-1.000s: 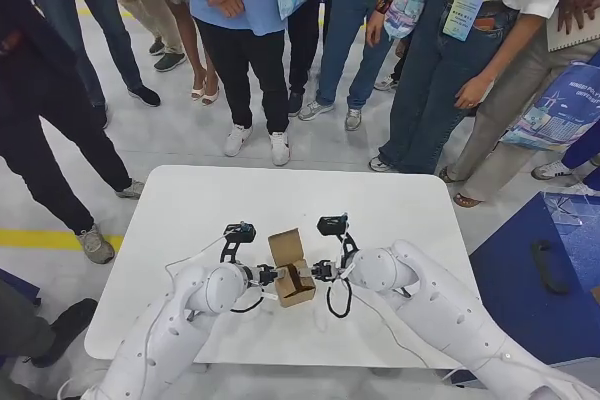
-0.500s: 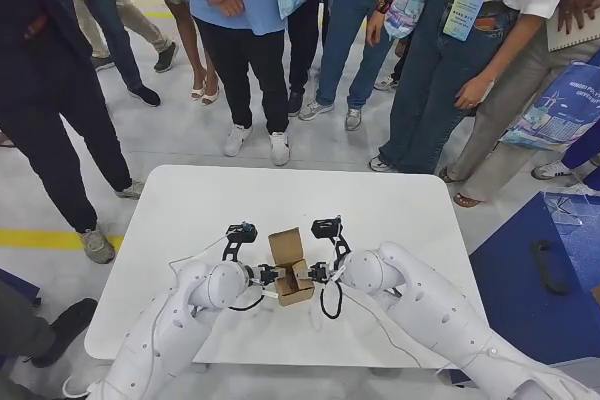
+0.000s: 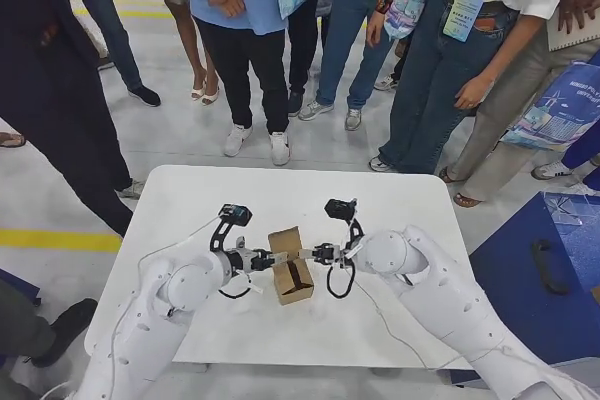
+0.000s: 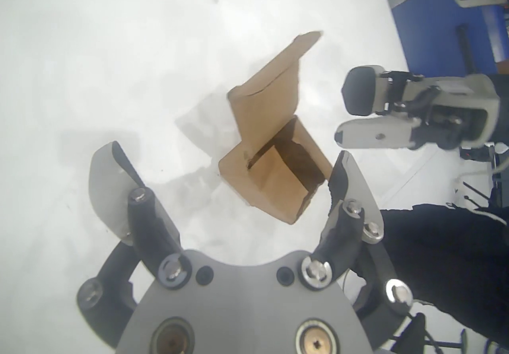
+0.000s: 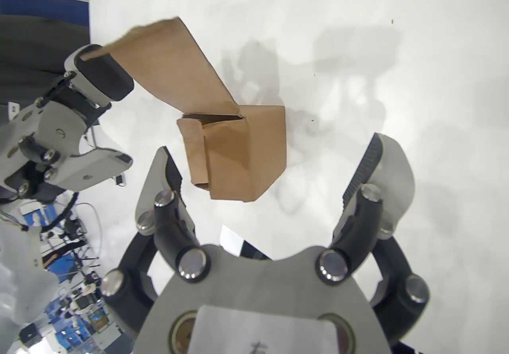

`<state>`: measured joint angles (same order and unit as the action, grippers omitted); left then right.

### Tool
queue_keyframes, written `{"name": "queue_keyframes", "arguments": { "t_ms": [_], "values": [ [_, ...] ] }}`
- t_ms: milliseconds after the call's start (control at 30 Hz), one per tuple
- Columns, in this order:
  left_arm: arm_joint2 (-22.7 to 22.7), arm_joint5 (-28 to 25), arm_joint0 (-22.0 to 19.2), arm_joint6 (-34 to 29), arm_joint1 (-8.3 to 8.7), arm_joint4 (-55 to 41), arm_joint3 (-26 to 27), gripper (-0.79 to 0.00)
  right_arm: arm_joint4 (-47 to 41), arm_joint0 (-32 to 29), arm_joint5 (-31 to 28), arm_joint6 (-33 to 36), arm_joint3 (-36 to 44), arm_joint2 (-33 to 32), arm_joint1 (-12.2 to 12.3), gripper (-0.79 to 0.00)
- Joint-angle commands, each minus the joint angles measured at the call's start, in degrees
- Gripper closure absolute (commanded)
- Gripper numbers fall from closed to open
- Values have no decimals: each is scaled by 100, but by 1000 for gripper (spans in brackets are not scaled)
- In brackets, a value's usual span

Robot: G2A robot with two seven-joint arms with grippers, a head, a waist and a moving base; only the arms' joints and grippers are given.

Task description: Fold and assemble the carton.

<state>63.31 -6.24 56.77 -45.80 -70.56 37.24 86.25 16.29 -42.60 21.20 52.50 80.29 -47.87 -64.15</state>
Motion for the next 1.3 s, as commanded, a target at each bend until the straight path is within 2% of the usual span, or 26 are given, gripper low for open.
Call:
{"name": "queue_keyframes", "arguments": {
  "t_ms": [0,133,267,333,433,500,567,600,800,1000,1100,1267],
  "values": [
    [59,-842,34,50,16,-442,-104,-785,-402,-133,-7,-56,-7,-388,50,-785],
    [-35,-1796,-270,56,-1,-748,-887,-785,-1054,-386,-84,-101,-29,-933,120,-785],
    [-328,-2168,-678,159,-96,-952,-1741,-776,-1325,-580,-186,-118,-31,-1249,174,-785],
    [-473,-2182,-879,267,-152,-948,-2083,-683,-1349,-658,-198,-120,3,-1324,193,-785],
    [-657,-2291,-1085,362,-229,-1059,-2461,-391,-1370,-743,-218,-118,61,-1404,214,-785],
    [-737,-2388,-1180,394,-267,-1158,-2645,-286,-1366,-784,-219,-123,94,-1435,223,-785],
    [-768,-2473,-1251,423,-290,-1275,-2788,-28,-1360,-813,-219,-127,120,-1452,228,-785],
    [-775,-2512,-1279,423,-297,-1320,-2842,0,-1360,-823,-217,-130,129,-1459,230,-785],
    [-701,-2743,-1302,276,-279,-1659,-2951,0,-1340,-822,-188,-145,133,-1448,225,-785],
    [-511,-2842,-1141,153,-199,-1928,-2788,0,-1366,-732,-141,-154,108,-1417,204,-785],
    [-347,-2827,-934,302,-151,-2149,-2559,0,-1379,-698,-148,-304,120,-1461,197,-785],
    [-35,-2489,-415,1033,-58,-1919,-1922,0,-1359,-696,-94,-483,185,-1544,199,-785]
  ]
}}
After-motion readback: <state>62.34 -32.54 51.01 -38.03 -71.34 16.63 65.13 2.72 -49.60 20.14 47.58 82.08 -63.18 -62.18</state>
